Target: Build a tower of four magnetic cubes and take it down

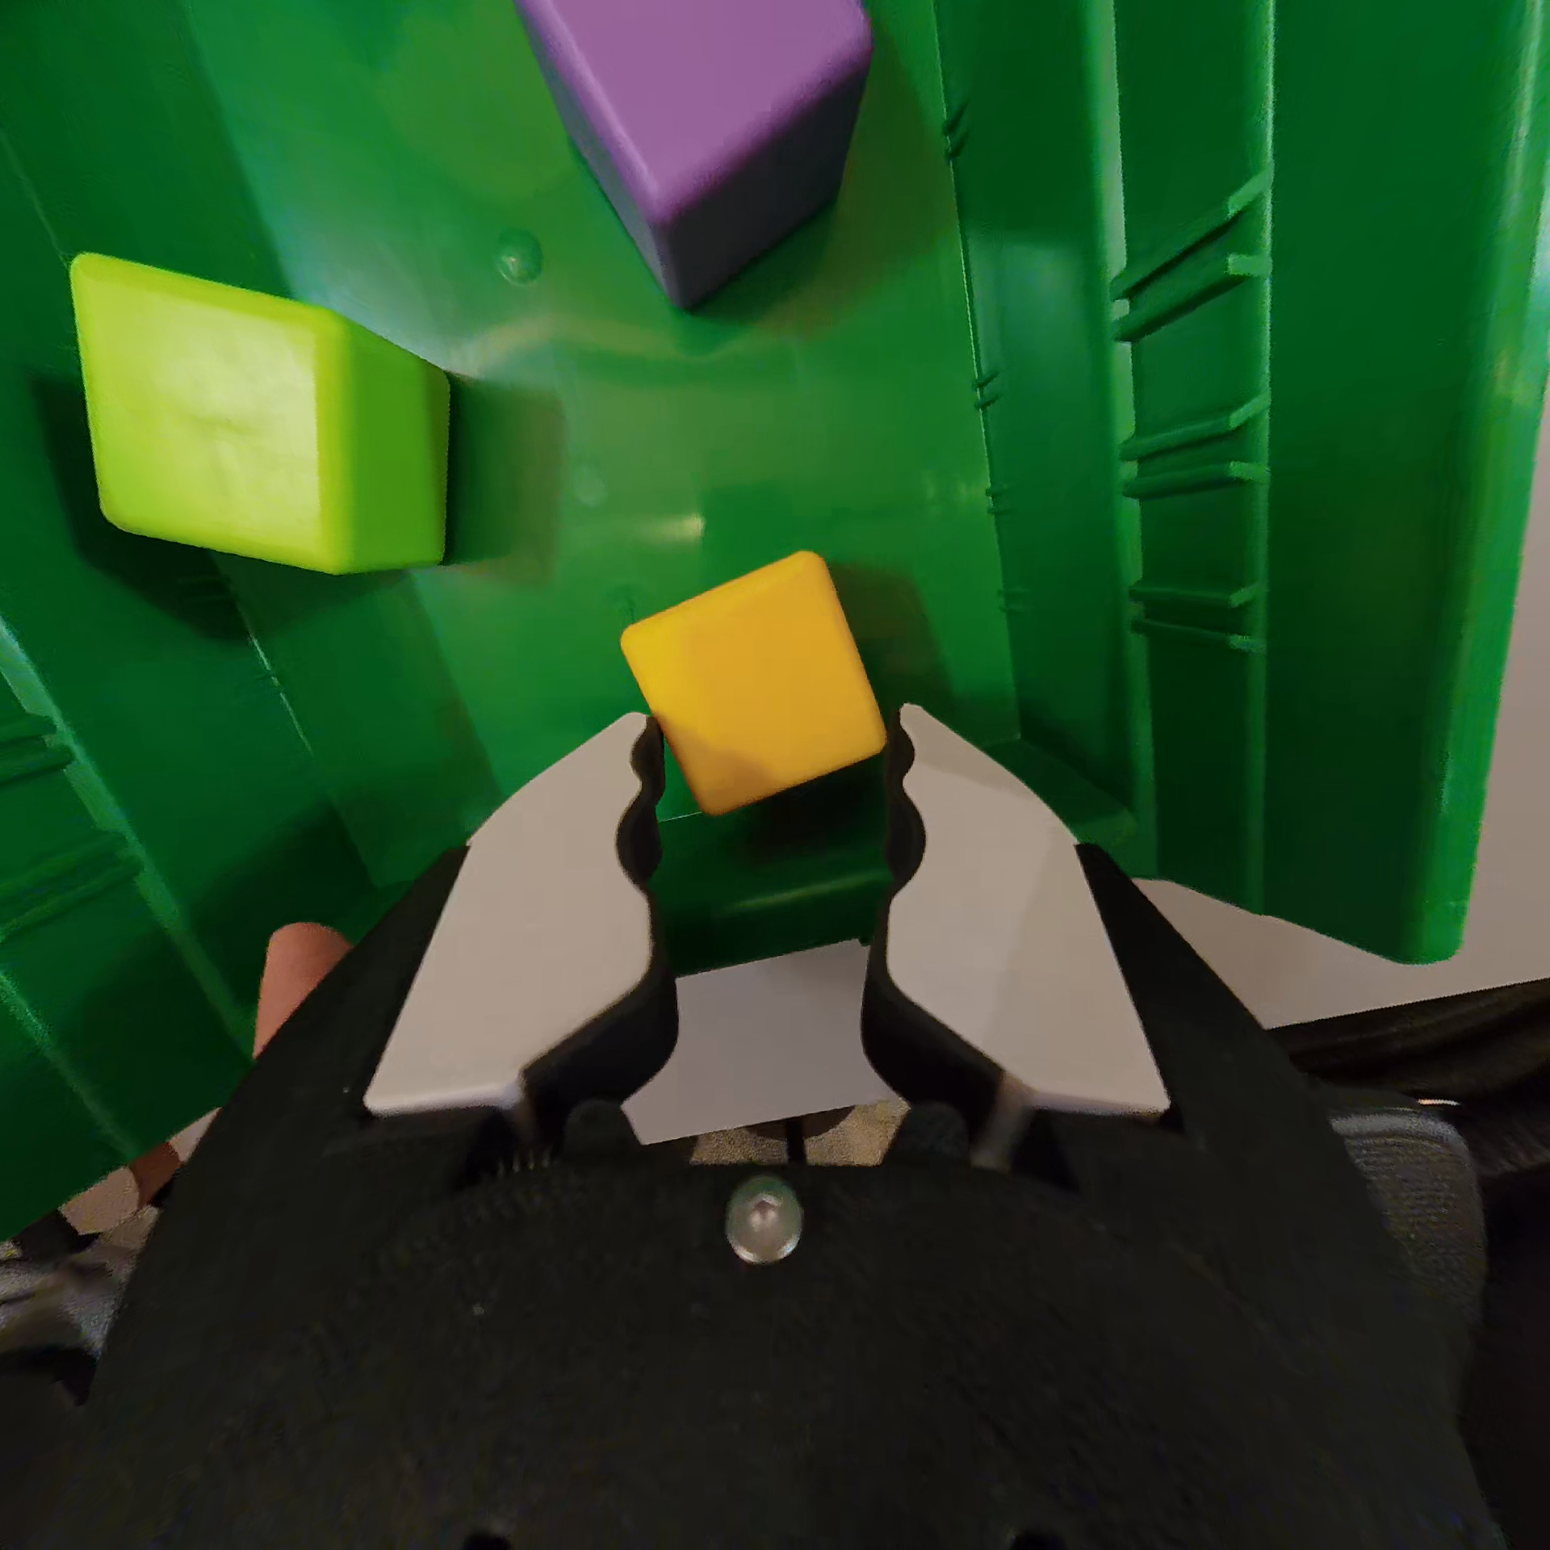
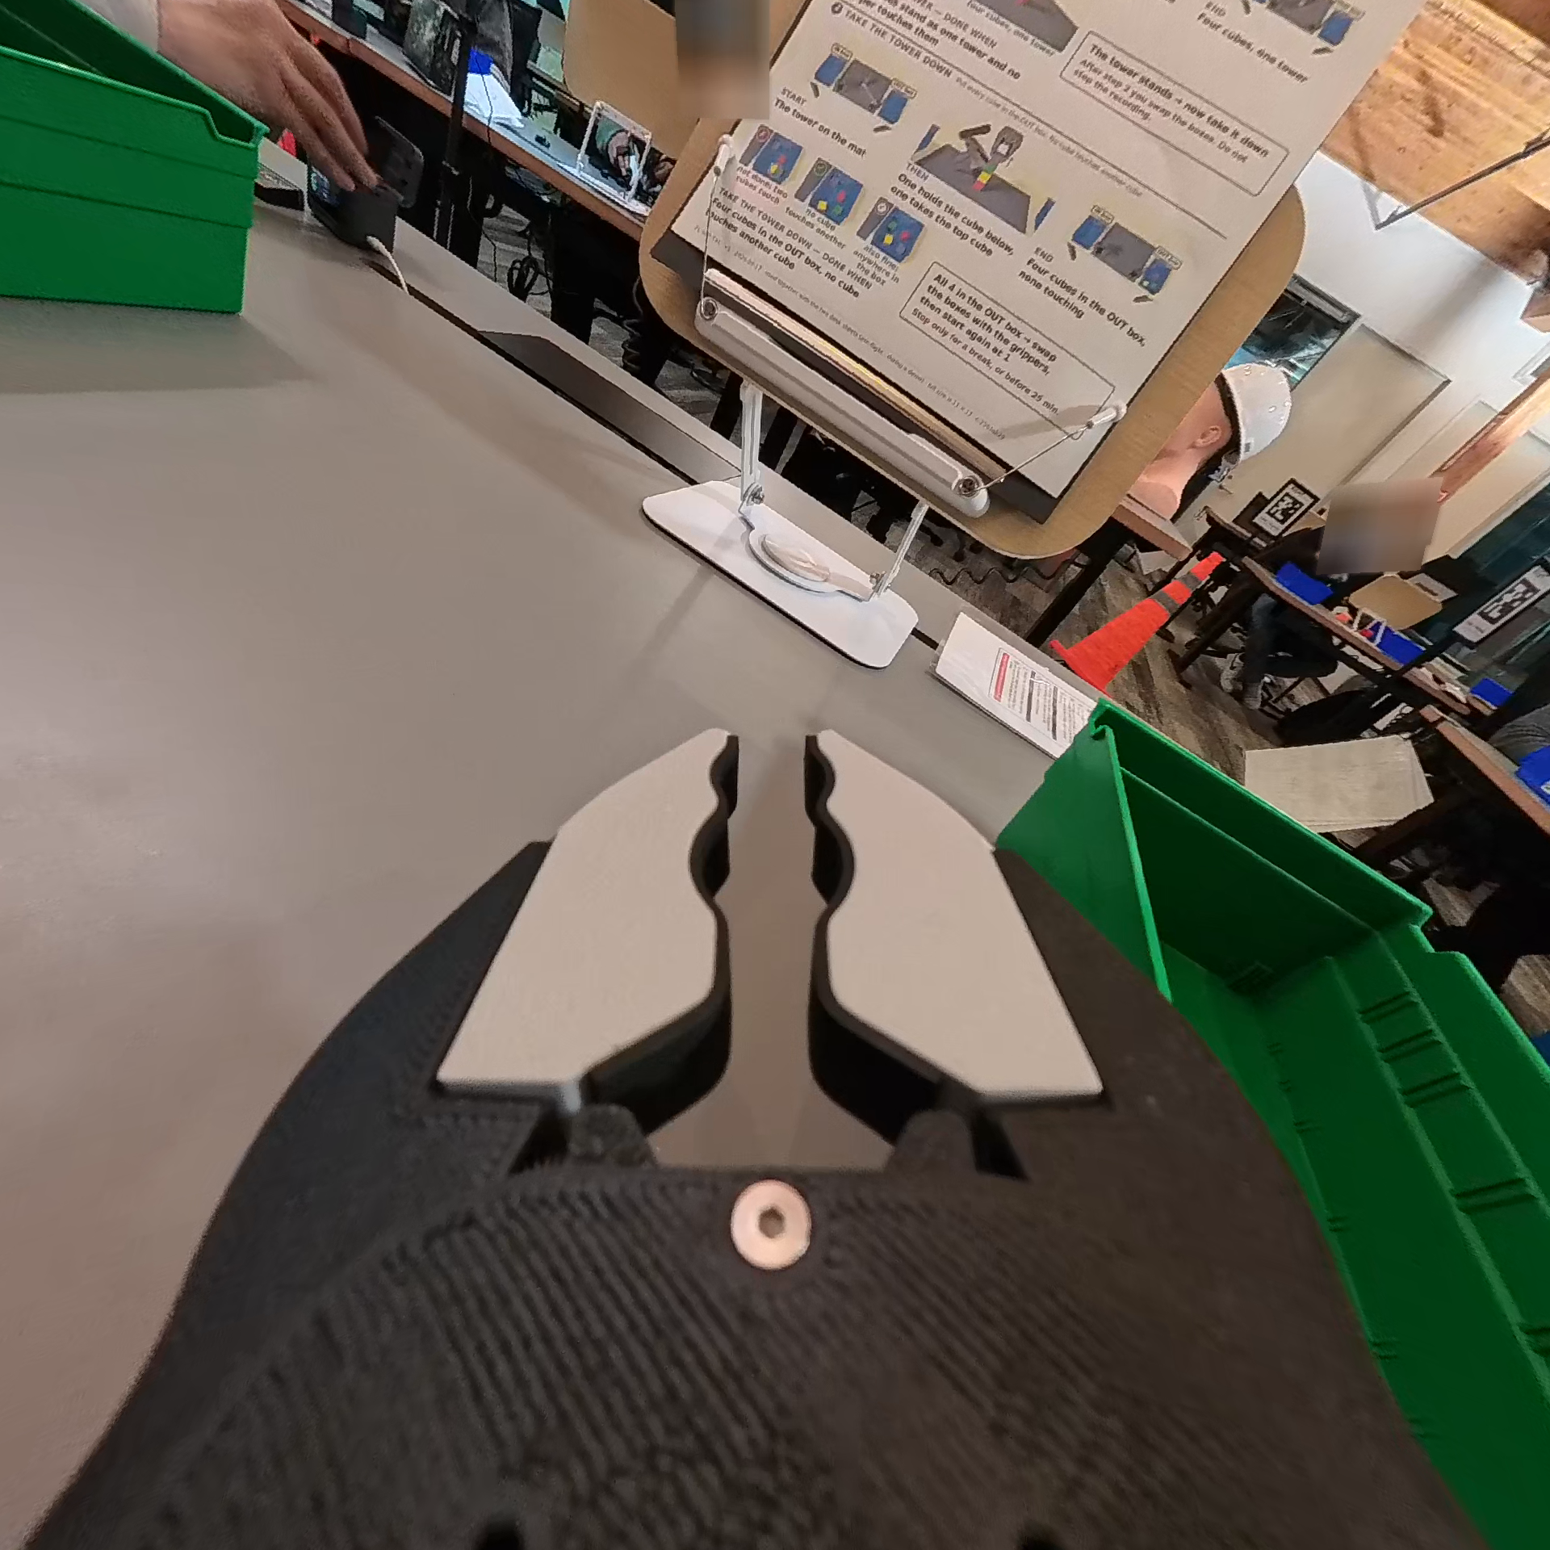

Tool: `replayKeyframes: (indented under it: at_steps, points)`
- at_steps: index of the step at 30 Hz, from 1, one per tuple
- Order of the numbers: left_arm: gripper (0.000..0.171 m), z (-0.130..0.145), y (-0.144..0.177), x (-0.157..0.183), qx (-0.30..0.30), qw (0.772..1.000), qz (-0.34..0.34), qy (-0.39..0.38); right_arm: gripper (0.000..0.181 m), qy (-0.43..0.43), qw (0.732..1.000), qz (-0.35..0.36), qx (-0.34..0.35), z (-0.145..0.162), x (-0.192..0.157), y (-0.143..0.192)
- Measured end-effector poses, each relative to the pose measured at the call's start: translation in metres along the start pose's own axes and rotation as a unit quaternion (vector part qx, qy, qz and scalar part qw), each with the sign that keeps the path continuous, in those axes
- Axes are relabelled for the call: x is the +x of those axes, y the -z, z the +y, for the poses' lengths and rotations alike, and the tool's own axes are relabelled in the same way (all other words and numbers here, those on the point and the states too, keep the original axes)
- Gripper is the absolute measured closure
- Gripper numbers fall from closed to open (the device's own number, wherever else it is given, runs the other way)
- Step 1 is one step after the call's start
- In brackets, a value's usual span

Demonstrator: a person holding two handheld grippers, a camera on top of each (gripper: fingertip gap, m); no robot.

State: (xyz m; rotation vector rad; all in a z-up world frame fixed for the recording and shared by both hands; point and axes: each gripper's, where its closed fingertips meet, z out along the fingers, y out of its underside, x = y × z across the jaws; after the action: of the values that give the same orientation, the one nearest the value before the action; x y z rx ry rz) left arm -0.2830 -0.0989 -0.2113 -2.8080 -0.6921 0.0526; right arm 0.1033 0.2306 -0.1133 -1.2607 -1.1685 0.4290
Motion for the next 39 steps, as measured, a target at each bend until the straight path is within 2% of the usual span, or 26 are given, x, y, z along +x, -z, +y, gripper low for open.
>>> replayKeyframes:
  at_steps: [9, 16, 20, 24, 28, 31, 34, 39]
  points:
    - [0.119, -0.010, 0.014, -0.002, 0.042, 0.999, 0.023, -0.010, 0.166, 0.004, 1.000, 0.001, 0.000, 0.000, 0.000, 0.000]
    - [0.120, -0.025, 0.058, -0.001, 0.125, 0.992, 0.026, -0.014, 0.166, 0.006, 1.000, 0.002, 0.000, 0.000, 0.000, 0.000]
    - [0.121, -0.041, 0.100, 0.018, 0.200, 0.978, 0.035, -0.040, 0.166, 0.007, 1.000, 0.002, -0.001, 0.000, 0.000, 0.000]
    - [0.121, -0.056, 0.141, 0.065, 0.266, 0.956, 0.063, -0.104, 0.166, 0.007, 1.000, 0.002, -0.001, 0.000, -0.001, 0.000]
    - [0.121, -0.067, 0.156, 0.143, 0.290, 0.927, 0.137, -0.195, 0.166, -0.002, 1.000, 0.004, -0.002, 0.001, 0.001, 0.000]
    - [0.121, -0.072, 0.132, 0.210, 0.256, 0.914, 0.205, -0.240, 0.166, -0.016, 1.000, 0.003, -0.007, 0.003, 0.001, 0.001]
    - [0.121, -0.085, 0.092, 0.264, 0.232, 0.897, 0.224, -0.301, 0.166, -0.014, 1.000, 0.011, -0.008, 0.002, 0.003, 0.004]
    - [0.122, -0.103, 0.031, 0.337, 0.191, 0.834, 0.287, -0.431, 0.166, -0.081, 0.996, -0.006, -0.019, 0.007, 0.004, 0.003]
